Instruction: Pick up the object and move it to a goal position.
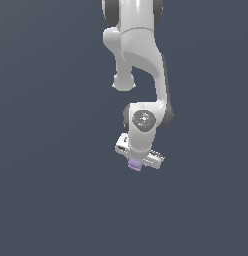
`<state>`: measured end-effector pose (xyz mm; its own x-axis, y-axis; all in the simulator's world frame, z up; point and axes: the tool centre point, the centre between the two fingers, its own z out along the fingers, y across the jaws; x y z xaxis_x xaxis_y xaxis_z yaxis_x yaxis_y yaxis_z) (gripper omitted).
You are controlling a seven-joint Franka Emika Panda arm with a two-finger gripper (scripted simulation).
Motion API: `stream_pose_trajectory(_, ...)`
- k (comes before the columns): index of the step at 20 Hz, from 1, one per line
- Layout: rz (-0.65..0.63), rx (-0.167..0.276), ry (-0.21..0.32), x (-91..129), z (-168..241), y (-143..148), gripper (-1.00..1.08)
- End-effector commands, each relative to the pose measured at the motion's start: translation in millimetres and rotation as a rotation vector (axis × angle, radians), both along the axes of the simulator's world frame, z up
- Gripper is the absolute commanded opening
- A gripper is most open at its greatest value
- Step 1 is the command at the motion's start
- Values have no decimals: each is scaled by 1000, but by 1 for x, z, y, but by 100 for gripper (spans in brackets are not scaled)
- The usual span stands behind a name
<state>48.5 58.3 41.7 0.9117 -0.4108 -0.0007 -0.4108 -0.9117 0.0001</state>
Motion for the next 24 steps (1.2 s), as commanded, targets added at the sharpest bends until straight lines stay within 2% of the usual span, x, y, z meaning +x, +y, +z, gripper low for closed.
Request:
stream_pose_trajectory(1,-1,0,-1,-3,2,-8,-100)
stream_pose_trajectory(8,-2,0,0,-21,15,-51,-100)
stream_pose_trajectory(18,-2,1,-1,-63,45,-156,-100)
stream_pose_trajectory(24,-2,1,-1,-82,60,-208,-100)
